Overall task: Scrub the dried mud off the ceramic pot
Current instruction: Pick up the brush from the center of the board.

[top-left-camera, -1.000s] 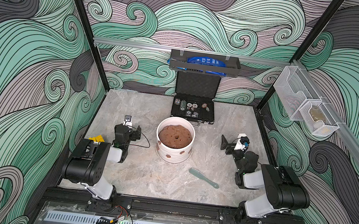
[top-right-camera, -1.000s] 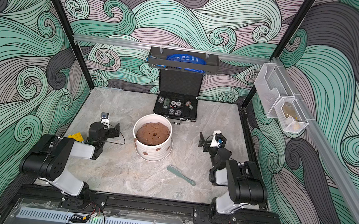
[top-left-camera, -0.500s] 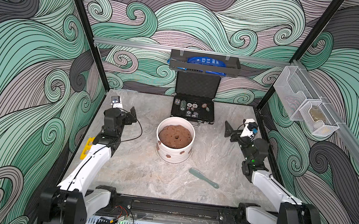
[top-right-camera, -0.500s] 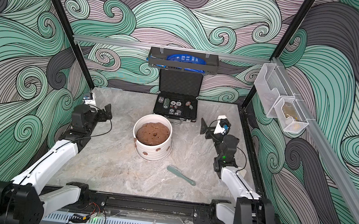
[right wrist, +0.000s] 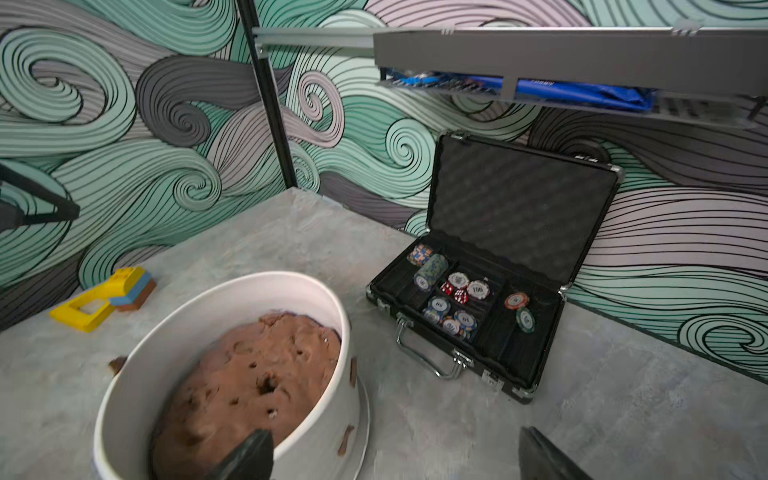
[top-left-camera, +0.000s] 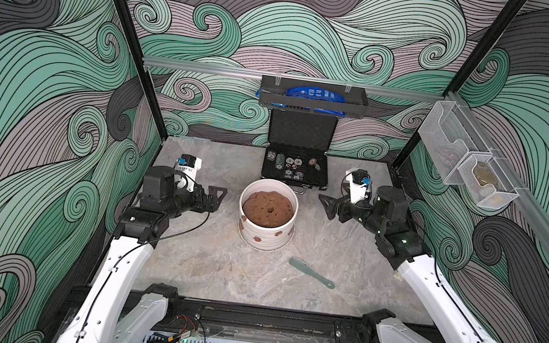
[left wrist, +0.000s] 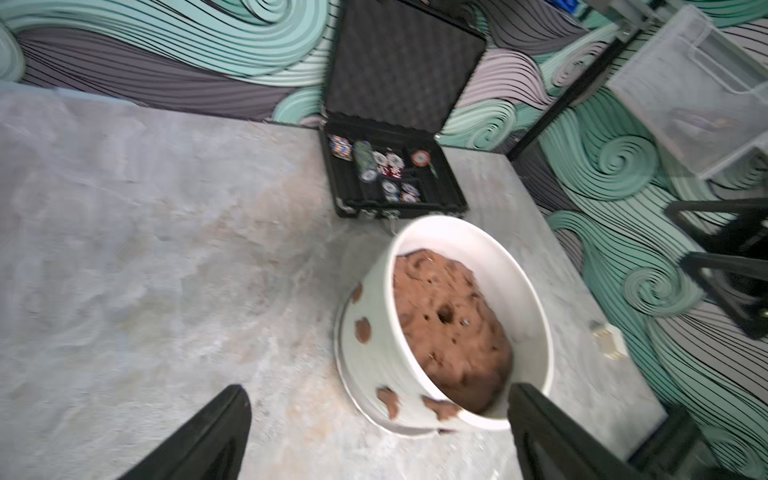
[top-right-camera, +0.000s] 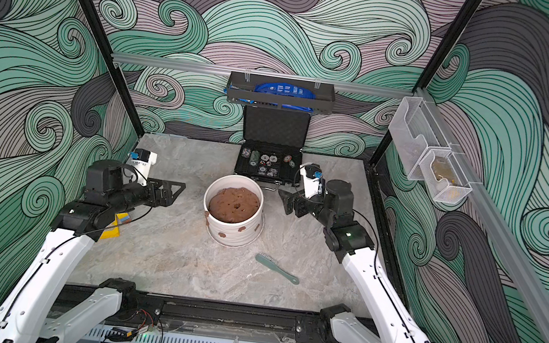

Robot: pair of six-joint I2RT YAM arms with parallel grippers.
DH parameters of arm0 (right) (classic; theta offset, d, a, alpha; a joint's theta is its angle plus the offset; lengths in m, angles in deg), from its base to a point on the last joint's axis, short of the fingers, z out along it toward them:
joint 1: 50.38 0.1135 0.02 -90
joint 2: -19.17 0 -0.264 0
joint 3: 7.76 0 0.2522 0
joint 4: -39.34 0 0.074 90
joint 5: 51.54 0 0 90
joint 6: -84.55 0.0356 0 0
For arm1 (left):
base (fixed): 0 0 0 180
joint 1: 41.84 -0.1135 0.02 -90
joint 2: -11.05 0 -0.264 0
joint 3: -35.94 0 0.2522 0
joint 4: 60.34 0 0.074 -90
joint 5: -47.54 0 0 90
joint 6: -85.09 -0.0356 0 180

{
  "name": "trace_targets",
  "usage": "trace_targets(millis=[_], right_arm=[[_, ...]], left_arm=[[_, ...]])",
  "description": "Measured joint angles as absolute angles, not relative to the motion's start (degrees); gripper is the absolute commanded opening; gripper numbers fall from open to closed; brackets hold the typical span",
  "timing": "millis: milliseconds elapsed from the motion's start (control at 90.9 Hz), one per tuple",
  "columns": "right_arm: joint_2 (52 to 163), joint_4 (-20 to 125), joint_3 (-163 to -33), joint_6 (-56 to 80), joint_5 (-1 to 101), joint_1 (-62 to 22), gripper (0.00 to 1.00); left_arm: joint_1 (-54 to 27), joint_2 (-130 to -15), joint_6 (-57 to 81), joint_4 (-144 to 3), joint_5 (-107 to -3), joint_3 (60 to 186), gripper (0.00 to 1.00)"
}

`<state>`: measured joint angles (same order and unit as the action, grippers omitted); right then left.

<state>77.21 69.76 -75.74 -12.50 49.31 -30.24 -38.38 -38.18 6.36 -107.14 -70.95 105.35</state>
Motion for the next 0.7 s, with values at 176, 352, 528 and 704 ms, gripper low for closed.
trace_targets(millis=[176,352,528,704], right_arm=[[74.8,80.2,-74.6,-22.8,47.7,-23.4,0.97],[69.0,87.7,-68.2,-32.7,45.3,-20.5,0.97],[68.8,93.3,-63.7,-38.2,44.5,-17.5,0.93],[72.1,95.5,-59.2,-39.6,43.8,-15.5,0.91]], left_arm=[[-36.1,-37.8,6.6,-112.3,-80.7,110.3,0.99],[-31.1,-36.4,7.0,-114.5,-84.5,110.3,0.99],[-24.8,-35.1,9.3,-114.4,-83.6,108.1,0.99],[-18.6,-34.8,10.9,-114.5,-81.5,107.9,0.99]])
